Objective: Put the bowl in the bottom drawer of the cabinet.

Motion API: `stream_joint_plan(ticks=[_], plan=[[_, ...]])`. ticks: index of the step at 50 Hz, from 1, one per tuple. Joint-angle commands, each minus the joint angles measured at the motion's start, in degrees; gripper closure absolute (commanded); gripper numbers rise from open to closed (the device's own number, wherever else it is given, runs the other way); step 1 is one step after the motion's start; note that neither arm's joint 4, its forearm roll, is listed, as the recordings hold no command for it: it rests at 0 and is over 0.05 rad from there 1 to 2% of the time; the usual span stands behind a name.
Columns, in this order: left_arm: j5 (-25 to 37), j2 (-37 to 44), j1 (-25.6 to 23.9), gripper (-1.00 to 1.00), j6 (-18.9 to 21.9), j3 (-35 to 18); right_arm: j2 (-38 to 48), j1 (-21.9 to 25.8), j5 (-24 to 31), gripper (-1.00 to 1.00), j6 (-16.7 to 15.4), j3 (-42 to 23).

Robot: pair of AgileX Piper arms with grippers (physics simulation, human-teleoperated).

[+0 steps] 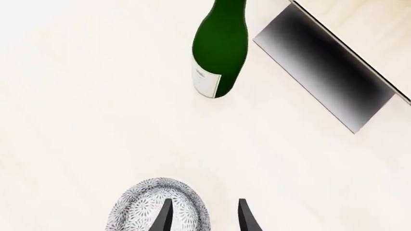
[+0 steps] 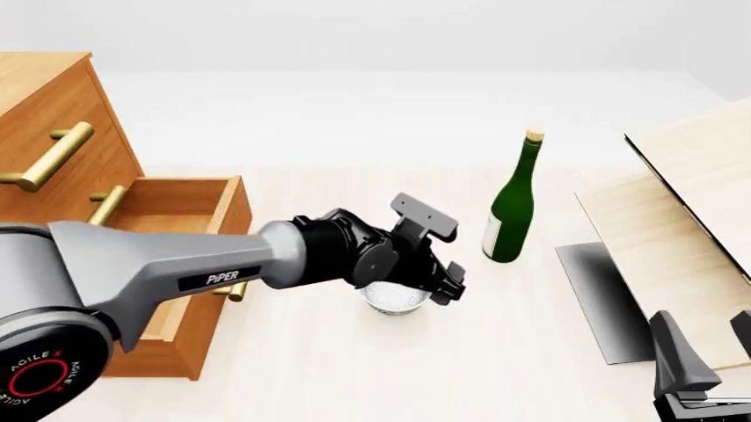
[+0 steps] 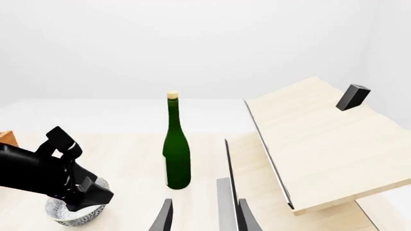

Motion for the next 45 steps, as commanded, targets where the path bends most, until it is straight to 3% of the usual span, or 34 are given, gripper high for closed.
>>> stream_joint_plan(ticks=[1,45], plan=[[-0.32,1.48,0.8,-1.0,-0.53,-0.58,-0.01,0.0,0.0,-1.0,0.0,0.0],[-2.72,4.97,0.84,-1.0,-3.08,0.15,-0.01,0.0,0.0,-1.0,0.0,0.0]])
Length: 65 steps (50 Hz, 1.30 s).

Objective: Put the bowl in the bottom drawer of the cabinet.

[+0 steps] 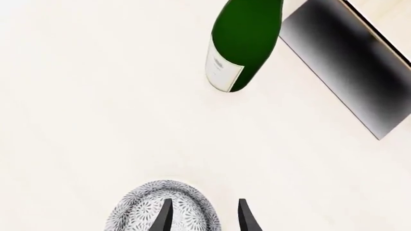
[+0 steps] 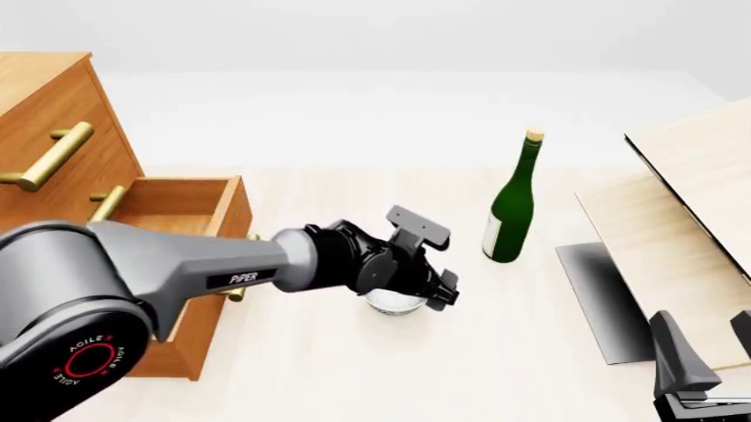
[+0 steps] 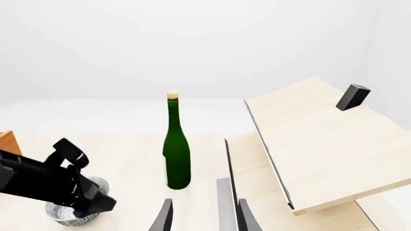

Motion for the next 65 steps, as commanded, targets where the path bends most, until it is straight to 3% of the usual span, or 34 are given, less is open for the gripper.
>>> stream_joint_plan(ticks=[1,65], plan=[[-0.86,0.87,-0.5,-1.0,-1.0,0.37,0.01,0.0,0.0,-1.0,0.0,0.0],[-3.1,3.19,-1.18,-1.0,-4.02,1.87,0.01,0.0,0.0,-1.0,0.0,0.0]])
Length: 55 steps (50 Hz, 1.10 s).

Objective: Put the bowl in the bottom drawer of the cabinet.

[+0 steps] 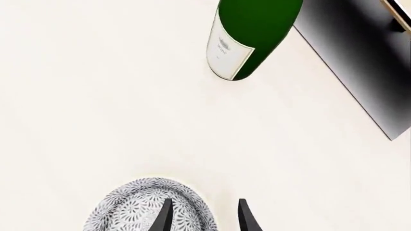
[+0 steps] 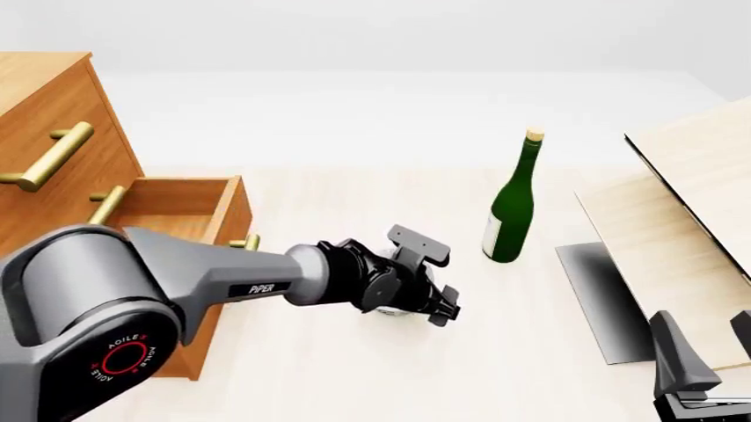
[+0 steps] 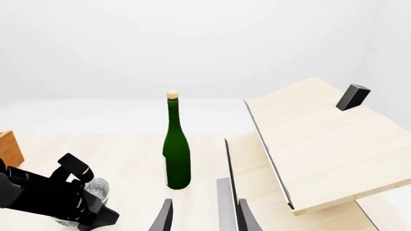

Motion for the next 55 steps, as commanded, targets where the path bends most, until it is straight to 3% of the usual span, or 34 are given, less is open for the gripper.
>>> stream_joint_plan(ticks=[1,3,4,28,55], plan=[[-0.44,-0.07,-0.37,-1.0,-0.12,0.59,-0.01,0.0,0.01,-1.0,-0.01,0.0],[-0.33,-0.08,-0.3,-1.0,0.07,0.45,0.0,0.0,0.0,-1.0,-0.01,0.0],[-0.28,-0.04,-0.24,1.0,0.21,0.39,-0.01,0.0,0.01,-1.0,-0.01,0.0],[-0.32,-2.66,0.3,1.0,3.02,0.66,0.0,-0.01,0.0,-1.0,0.0,0.0],[1.63,-11.89,4.18,1.0,7.37,1.58,0.0,0.0,0.0,-1.0,0.0,0.0]])
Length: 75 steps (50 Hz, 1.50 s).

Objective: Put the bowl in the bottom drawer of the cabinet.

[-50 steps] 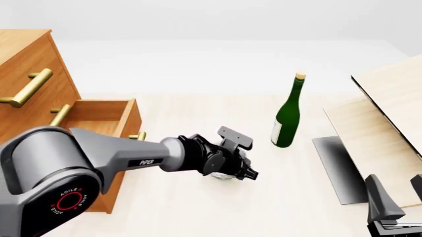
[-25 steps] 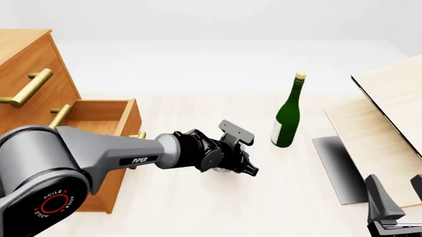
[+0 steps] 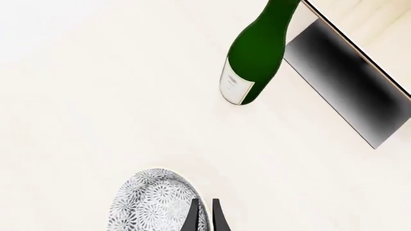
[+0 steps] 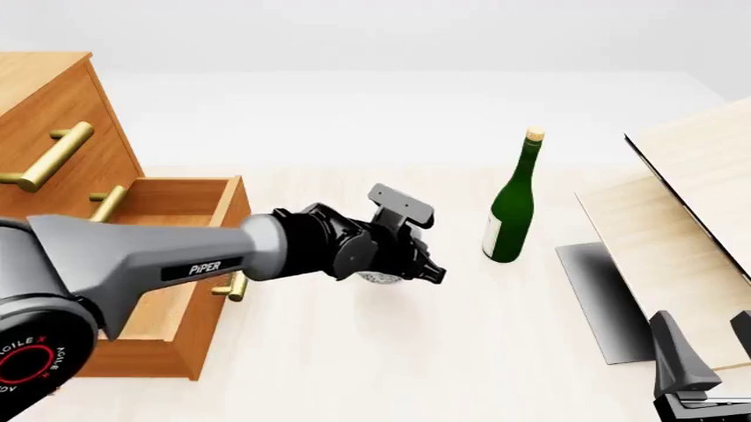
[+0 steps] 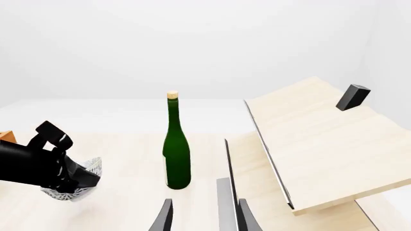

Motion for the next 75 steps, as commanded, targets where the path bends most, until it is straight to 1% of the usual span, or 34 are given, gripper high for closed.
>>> stream_joint_plan(ticks=[1,20,29,30,31,36,38,39,40,42,44,45,46,47,49,51,52,54,55,56,57,58,59,61,62,75], plan=[[0.54,-3.46,1.05,1.0,1.72,0.41,0.0,0.01,0.0,-1.0,0.0,0.0],[-0.15,-10.22,2.81,1.0,2.42,3.72,0.0,0.0,0.0,-1.0,-0.01,0.0],[-0.64,-14.44,4.84,1.0,2.67,6.74,0.0,0.01,0.0,-1.0,0.0,0.0],[-2.98,-13.8,4.96,1.0,2.8,8.39,0.0,0.01,0.0,-1.0,0.0,0.0],[-1.08,-15.1,5.25,1.0,2.75,7.66,-0.01,0.0,0.0,-1.0,0.0,0.0],[-0.78,-16.67,5.62,1.0,2.72,8.25,0.01,0.0,0.0,-1.0,0.0,0.0],[-1.77,-17.04,5.88,1.0,2.81,9.24,0.0,0.0,0.0,-1.0,0.0,0.0],[-3.63,-16.6,5.96,1.0,2.81,10.51,0.0,0.0,0.0,-1.0,0.01,0.0],[-1.17,-17.88,6.08,1.0,2.84,9.18,-0.02,0.0,0.01,-1.0,0.01,0.0],[-0.69,-18.4,6.34,1.0,2.95,9.04,0.0,0.0,0.0,-1.0,-0.01,0.0],[-3.73,-17.99,6.68,1.0,3.08,11.38,-0.01,0.01,0.0,-1.0,0.0,0.0],[-0.83,-19.4,6.89,1.0,3.09,9.73,0.01,0.0,0.0,-1.0,0.0,0.0],[-0.4,-19.84,7.05,1.0,3.14,9.56,-0.01,0.0,0.0,-1.0,0.01,0.0],[-2.67,-19.49,7.21,1.0,2.84,11.23,0.0,0.0,0.0,-1.0,-0.01,0.0],[-3.88,-19.78,7.76,1.0,2.95,12.48,0.0,-0.01,0.0,-1.0,0.0,0.0],[-1.1,-21.47,8.24,1.0,2.82,10.84,0.0,0.0,0.0,-1.0,-0.01,0.0],[-3.21,-21.06,8.43,1.0,2.86,12.44,-0.01,0.0,0.0,-1.0,0.0,0.0],[-0.76,-22.41,8.84,1.0,2.86,10.98,0.01,0.0,0.0,-1.0,0.01,0.0],[-0.87,-22.53,9.0,1.0,2.88,11.1,0.01,0.0,0.0,-1.0,0.0,0.0],[-1.42,-22.84,9.26,1.0,2.94,11.75,0.01,0.01,-0.01,-1.0,-0.01,0.0],[-3.57,-22.49,9.37,1.0,2.98,13.4,0.0,0.0,0.0,-1.0,0.01,0.0],[-1.68,-23.42,9.65,1.0,3.1,12.27,0.01,-0.01,0.0,-1.0,0.0,0.0],[-2.86,-23.47,9.81,1.0,3.12,13.32,0.01,0.01,-0.01,-1.0,0.0,0.0],[-0.77,-24.66,10.23,1.0,3.28,12.08,0.0,-0.01,0.0,-1.0,0.0,0.0],[-3.63,-24.18,10.48,1.0,3.36,14.25,0.0,0.0,0.0,-1.0,-0.01,0.0],[-4.53,-27.08,13.24,1.0,3.39,16.53,-0.01,0.01,0.01,-1.0,0.0,0.0]])
